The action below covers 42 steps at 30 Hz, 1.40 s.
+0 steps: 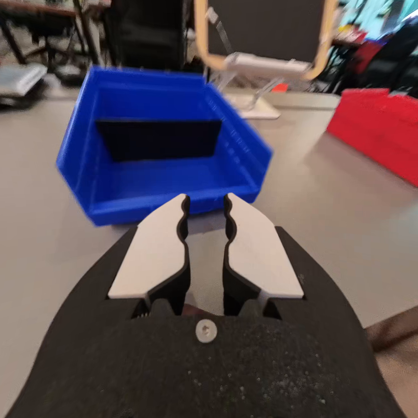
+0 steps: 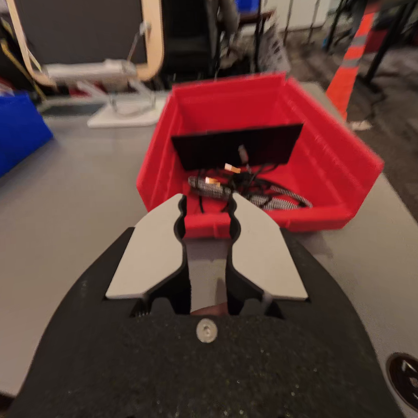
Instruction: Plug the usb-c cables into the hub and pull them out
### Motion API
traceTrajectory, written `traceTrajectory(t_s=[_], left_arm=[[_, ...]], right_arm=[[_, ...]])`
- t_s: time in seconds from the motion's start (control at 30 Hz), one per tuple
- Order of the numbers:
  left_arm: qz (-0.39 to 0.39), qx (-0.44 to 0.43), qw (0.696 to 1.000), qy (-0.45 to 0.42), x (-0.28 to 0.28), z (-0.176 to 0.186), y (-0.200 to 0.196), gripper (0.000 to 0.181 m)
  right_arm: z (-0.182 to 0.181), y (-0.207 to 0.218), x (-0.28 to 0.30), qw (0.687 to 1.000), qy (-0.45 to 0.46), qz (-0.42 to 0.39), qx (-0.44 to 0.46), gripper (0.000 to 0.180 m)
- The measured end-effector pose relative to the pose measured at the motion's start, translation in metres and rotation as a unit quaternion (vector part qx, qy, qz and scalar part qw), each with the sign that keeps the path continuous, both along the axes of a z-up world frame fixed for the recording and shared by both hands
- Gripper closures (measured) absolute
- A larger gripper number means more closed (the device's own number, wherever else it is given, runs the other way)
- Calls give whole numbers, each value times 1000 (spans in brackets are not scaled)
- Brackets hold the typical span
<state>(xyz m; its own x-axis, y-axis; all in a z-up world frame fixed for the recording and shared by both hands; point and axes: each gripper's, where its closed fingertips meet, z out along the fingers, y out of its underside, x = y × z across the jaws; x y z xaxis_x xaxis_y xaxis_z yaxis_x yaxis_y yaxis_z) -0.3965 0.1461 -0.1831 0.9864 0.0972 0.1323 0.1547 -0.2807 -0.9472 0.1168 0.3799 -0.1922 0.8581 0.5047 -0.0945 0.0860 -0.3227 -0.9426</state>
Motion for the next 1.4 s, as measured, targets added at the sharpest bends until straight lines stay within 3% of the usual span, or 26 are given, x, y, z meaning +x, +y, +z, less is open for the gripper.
traceTrajectory(t_s=[0.07,0.27,0.43,0.97,1.4], left_arm=[[25,-31,999,-29,-18,-17,0,151],[33,-49,994,-91,-27,-29,3,149],[20,-46,996,-71,-22,-27,11,149],[25,-44,998,39,-7,-19,38,151],[-3,-46,998,35,8,-22,56,152]], right_arm=[[-13,2,8,999,-28,3,-17,145],[-15,4,9,999,4,15,-29,155],[-27,7,15,999,-52,-3,-16,155],[-28,-13,35,999,-23,-13,-29,177],[-37,-23,43,998,-49,-35,-34,178]])
